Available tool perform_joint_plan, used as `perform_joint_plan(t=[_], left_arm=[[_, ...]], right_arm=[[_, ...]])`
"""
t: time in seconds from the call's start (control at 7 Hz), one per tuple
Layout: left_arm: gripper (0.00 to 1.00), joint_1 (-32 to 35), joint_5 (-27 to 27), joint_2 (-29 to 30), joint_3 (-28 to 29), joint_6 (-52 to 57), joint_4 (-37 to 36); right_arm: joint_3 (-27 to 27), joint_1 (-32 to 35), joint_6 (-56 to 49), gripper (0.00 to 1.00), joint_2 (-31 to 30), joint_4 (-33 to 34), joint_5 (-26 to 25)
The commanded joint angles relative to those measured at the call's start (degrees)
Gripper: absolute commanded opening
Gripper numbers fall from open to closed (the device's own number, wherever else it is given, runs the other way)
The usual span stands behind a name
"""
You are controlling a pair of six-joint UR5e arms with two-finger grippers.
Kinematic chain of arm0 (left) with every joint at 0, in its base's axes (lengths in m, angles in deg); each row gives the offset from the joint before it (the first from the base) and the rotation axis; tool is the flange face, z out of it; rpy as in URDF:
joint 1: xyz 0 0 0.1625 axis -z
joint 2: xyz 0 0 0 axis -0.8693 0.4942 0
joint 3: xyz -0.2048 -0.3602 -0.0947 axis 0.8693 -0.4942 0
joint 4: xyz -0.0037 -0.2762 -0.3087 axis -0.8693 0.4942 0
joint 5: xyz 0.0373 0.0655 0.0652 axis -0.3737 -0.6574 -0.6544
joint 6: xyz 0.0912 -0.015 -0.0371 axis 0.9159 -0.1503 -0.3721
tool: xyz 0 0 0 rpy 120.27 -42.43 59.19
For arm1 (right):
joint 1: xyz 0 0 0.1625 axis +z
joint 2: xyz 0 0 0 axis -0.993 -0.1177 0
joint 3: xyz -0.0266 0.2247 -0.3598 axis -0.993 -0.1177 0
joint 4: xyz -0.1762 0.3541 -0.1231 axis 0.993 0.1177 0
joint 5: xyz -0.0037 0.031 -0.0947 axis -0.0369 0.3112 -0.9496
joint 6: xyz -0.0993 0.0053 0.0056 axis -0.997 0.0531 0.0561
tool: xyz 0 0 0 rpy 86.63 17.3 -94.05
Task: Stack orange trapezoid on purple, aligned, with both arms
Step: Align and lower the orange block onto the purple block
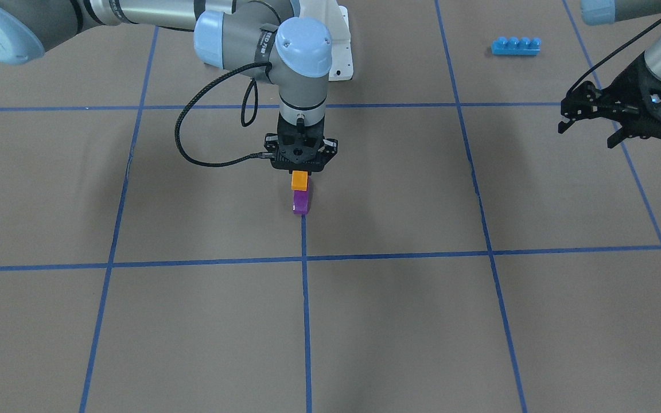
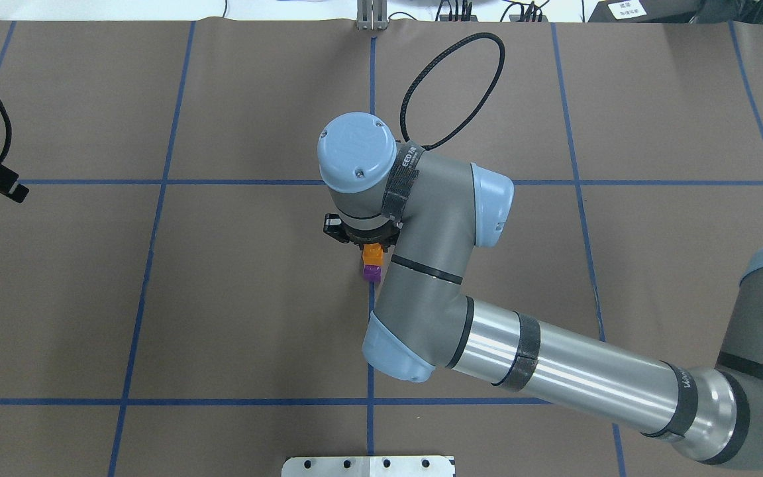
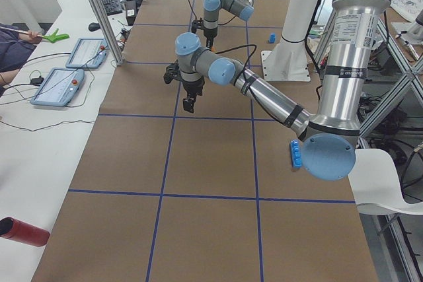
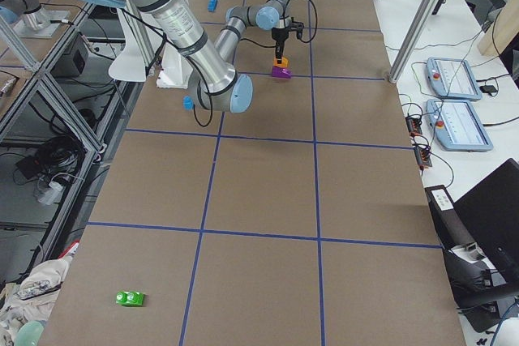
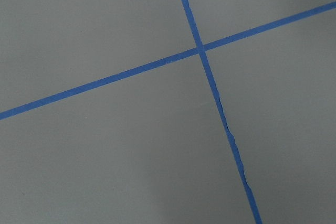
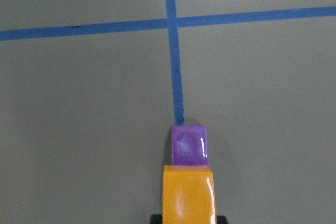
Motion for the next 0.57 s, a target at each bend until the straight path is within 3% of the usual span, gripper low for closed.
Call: perform_joint_plan(t=[0.0, 0.43], left_arm=[[1.0, 0.0, 0.0, 0.0, -0.3, -0.4, 0.0], [1.0, -0.1, 0.0, 0.0, -0.1, -0.4, 0.0]], right_arm=[[0.7, -0.7, -0.4, 0.0, -0.6, 0.4, -0.1], [0.4, -1.1, -0.6, 0.0, -0.9, -0.7, -0.6]])
